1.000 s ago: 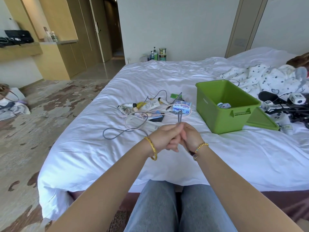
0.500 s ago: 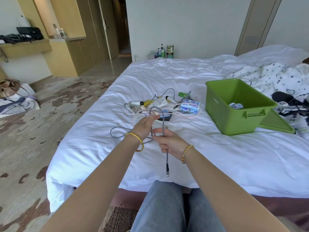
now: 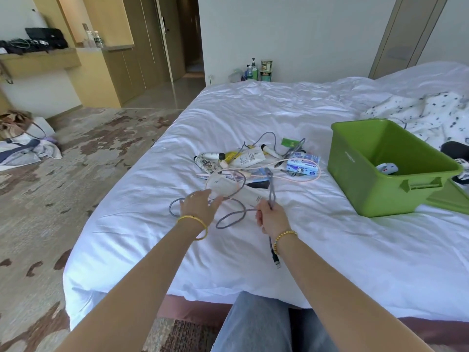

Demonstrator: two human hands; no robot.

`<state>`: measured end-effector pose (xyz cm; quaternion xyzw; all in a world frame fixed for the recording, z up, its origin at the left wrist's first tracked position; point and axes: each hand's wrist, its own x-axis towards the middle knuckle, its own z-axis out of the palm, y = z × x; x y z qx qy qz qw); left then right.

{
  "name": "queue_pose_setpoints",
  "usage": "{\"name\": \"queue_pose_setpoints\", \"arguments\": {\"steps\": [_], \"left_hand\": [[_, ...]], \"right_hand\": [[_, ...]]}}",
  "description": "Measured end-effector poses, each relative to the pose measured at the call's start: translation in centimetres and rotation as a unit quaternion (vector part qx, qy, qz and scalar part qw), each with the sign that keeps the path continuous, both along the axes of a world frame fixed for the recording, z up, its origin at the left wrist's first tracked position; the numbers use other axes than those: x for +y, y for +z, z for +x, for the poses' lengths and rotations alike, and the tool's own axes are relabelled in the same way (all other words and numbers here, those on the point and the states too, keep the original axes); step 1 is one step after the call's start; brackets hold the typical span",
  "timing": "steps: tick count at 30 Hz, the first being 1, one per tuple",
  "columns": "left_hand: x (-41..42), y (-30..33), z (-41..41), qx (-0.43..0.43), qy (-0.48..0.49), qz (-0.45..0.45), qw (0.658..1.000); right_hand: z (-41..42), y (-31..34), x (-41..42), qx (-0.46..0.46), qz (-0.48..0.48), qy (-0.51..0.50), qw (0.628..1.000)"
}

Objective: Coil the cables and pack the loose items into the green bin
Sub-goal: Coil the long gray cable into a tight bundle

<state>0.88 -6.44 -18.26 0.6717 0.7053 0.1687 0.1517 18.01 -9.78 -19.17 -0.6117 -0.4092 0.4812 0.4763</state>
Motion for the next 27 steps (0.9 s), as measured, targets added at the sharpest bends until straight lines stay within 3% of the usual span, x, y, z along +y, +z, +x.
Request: {"name": "queue_pose_setpoints", "arguments": {"steps": [3, 8, 10, 12, 14, 16, 20, 24, 27], "left_hand": [[1.2, -2.6, -2.1, 0.189, -0.014, -0.081, 0.979], [3.0, -3.5, -1.5, 0.271, -0.042, -0.106, 0.956], [3.3, -3.5, -1.0, 0.178, -0.067, -0.105, 0.976], [3.1, -3.2, -0.5, 0.014, -0.093, -0.093, 0.991], [2.7, -2.0, 0.0, -0.121, -0.102, -0.068, 0.985], [2.5, 0.1, 0.7, -0.189, -0.1, -0.016, 0.977], [2.0, 4.7, 2.4, -0.21, -0.094, 0.097, 0.968], [0.0, 5.8, 4.5, -0.11, -0.17, 0.073, 0.976], [-2.0, 5.5, 5.7, -0.057, -0.228, 0.048, 0.971]], "right_hand": [[0.1, -0.6, 1.8, 0.014, -0.029, -0.011, 0.999], [-1.2, -1.6, 4.2, -0.123, -0.056, 0.067, 0.989], [-1.5, -1.7, 4.8, -0.144, -0.062, 0.09, 0.984], [-1.4, -1.7, 5.1, -0.143, -0.069, 0.08, 0.984], [-1.2, -1.6, 5.2, -0.112, -0.079, 0.065, 0.988], [-1.0, -1.2, 5.2, -0.039, -0.08, 0.049, 0.995], [-1.2, 1.0, 4.1, 0.053, -0.041, 0.013, 0.998], [-0.1, 3.5, 2.5, 0.089, 0.004, 0.007, 0.996], [1.8, 4.8, 1.0, 0.024, 0.004, 0.033, 0.999]]}}
